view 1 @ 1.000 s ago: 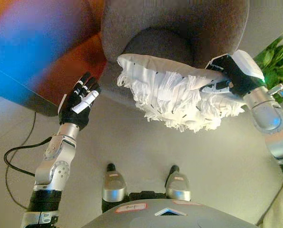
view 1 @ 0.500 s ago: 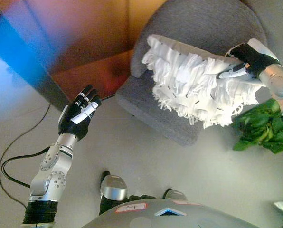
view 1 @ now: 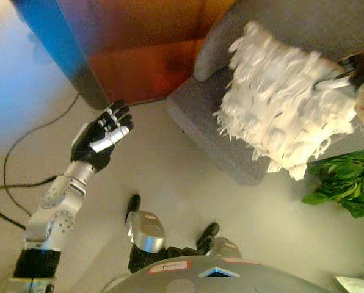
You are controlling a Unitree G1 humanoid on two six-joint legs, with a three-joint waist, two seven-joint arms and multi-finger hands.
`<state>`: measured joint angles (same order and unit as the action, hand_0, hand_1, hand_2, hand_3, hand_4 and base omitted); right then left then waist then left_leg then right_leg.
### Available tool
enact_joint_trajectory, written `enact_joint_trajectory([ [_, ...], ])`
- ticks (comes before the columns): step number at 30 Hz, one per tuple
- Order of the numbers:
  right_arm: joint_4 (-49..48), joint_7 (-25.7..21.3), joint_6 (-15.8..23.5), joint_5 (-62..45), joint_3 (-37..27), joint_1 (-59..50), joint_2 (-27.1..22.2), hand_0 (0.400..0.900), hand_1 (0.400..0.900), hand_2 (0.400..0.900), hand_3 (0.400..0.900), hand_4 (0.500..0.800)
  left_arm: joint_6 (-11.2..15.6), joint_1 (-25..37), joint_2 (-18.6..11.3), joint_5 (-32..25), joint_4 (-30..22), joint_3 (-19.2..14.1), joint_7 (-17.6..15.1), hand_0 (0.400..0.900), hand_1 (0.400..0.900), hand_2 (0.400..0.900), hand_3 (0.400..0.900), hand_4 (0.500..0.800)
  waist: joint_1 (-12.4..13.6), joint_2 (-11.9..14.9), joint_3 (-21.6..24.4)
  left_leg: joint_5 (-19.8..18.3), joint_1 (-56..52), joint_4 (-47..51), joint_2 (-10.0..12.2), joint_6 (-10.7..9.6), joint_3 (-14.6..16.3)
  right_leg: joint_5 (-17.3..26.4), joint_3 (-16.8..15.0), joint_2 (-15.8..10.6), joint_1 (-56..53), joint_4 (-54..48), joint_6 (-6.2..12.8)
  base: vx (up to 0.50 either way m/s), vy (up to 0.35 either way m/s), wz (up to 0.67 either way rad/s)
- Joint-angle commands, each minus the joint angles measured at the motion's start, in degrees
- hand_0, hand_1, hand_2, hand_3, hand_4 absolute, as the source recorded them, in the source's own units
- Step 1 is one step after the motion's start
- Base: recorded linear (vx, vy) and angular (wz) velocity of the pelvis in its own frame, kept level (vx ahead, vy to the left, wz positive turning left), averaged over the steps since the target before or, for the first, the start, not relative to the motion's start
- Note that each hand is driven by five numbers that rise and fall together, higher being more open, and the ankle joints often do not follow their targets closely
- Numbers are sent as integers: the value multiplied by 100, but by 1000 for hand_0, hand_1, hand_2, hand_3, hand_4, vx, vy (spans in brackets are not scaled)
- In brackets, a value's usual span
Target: Pick up the pillow and put it on the sofa.
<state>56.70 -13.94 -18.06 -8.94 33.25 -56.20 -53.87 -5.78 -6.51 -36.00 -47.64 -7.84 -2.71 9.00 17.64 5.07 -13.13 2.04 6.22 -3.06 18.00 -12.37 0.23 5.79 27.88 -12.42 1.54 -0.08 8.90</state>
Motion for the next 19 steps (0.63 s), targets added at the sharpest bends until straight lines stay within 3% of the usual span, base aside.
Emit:
enact_joint_trajectory([
  [1,-300,-1168,240,-109,43,-1616,-418,900,900,900,900,800,630,494,-435,-277,-993,-101,144,900,900,900,900,800,254,344,28,305,-127,210,295,165,-42,547,7,-455,-261,-419,516,79,14,-4],
  [7,-1190,-1170,355,0,-375,-855,-326,900,900,900,900,800,501,290,-389,-287,-993,-85,-54,900,900,900,900,800,82,359,372,110,-458,-44,365,241,101,504,-168,-498,-538,-415,524,138,58,-23],
  [11,-1651,-1179,496,3,-712,-448,-201,900,900,900,900,800,477,231,-294,-285,-905,9,-208,900,900,900,900,800,-50,347,544,-20,-671,-138,244,323,189,456,-342,-551,-680,-418,490,104,110,-30],
  [19,-2489,-951,768,-204,-1183,41,-216,900,900,900,900,800,529,196,-48,-229,-869,88,-77,900,900,900,900,800,-298,257,707,-47,-964,84,-34,411,306,450,-496,-575,-712,-418,425,-13,89,-13],
])
